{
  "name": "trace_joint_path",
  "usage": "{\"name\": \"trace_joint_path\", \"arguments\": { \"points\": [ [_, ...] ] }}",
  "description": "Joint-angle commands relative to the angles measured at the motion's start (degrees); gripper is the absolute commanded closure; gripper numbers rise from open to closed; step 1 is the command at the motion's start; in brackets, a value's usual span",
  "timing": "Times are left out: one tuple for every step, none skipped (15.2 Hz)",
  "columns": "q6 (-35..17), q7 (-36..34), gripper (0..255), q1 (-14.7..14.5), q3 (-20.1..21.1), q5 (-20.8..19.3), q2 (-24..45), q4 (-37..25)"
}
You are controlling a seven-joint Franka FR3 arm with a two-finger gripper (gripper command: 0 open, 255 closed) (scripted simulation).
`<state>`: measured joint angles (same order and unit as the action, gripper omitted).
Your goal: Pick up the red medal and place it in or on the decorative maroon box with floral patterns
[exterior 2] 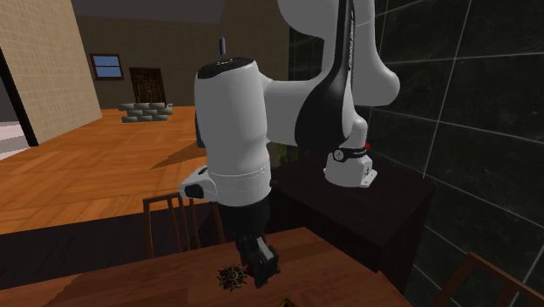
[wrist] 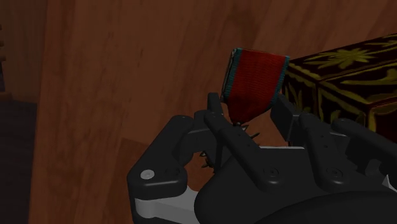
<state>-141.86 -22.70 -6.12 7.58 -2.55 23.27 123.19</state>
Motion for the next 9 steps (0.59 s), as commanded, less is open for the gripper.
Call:
{"name": "trace_joint_path", "arguments": {
  "points": [
    [1.30, 0.14, 255, 0.11, 0.15, 0.24, -1.29, 0.01],
    [1.92, 0.21, 255, 0.17, 0.23, 0.36, -1.92, 0.01],
    [2.55, 0.27, 255, 0.22, 0.29, 0.48, -2.55, 0.00],
    [3.19, 0.34, 255, 0.27, 0.36, 0.60, -3.16, -0.02],
    [3.82, 0.40, 255, 0.32, 0.42, 0.71, -3.77, -0.05],
    [4.47, 0.47, 255, 0.36, 0.48, 0.83, -4.38, -0.09],
    [5.11, 0.54, 255, 0.40, 0.54, 0.94, -4.97, -0.15],
    [5.77, 0.60, 255, 0.44, 0.59, 1.06, -5.56, -0.22],
    [6.42, 0.66, 255, 0.48, 0.64, 1.17, -6.14, -0.31]
  ]
}}
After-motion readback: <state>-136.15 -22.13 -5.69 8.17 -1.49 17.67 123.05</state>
